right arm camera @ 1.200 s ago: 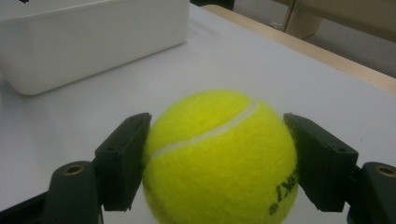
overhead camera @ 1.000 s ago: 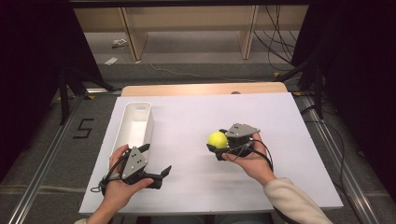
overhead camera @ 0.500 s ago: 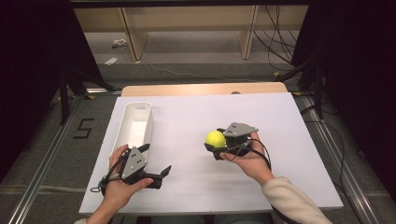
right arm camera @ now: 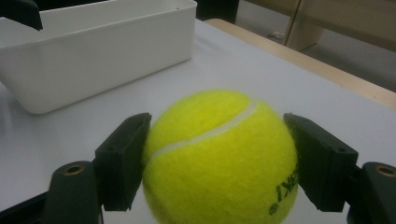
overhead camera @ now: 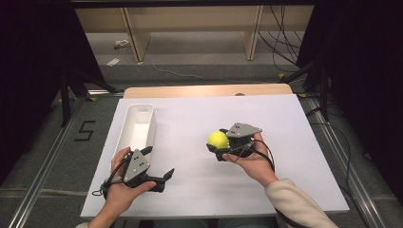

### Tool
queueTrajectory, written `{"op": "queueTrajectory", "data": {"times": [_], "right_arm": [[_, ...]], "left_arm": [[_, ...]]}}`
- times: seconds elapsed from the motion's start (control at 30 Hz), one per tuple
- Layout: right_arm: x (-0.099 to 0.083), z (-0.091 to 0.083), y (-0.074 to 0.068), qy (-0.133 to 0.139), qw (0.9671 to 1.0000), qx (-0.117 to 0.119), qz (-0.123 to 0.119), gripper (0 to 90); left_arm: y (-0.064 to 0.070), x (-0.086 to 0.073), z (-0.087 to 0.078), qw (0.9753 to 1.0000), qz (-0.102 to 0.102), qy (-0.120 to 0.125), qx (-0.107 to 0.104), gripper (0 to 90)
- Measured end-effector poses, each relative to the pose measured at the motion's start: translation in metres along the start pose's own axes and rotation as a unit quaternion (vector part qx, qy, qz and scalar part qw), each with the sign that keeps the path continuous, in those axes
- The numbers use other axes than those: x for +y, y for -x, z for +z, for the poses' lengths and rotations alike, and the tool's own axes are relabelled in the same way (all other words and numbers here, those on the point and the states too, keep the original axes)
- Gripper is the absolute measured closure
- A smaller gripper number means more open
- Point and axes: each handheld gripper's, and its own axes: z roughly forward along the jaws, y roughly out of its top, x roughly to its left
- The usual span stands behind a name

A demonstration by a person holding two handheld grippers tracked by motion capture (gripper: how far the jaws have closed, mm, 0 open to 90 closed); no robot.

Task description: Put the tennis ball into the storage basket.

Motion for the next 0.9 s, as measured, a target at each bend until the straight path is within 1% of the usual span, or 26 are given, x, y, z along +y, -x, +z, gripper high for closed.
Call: {"op": "queueTrajectory", "data": {"times": [0.5,0.9], "right_arm": [[0.007,0.002,-0.001,0.010,0.9999,0.000,0.005,27.0],[0.012,0.001,-0.002,0.018,0.9998,-0.003,0.002,27.1]], "left_arm": [[0.000,0.000,0.000,1.0000,-0.001,0.000,0.000,0.0],[0.000,0.000,0.000,1.0000,-0.001,0.000,0.000,0.0]]}}
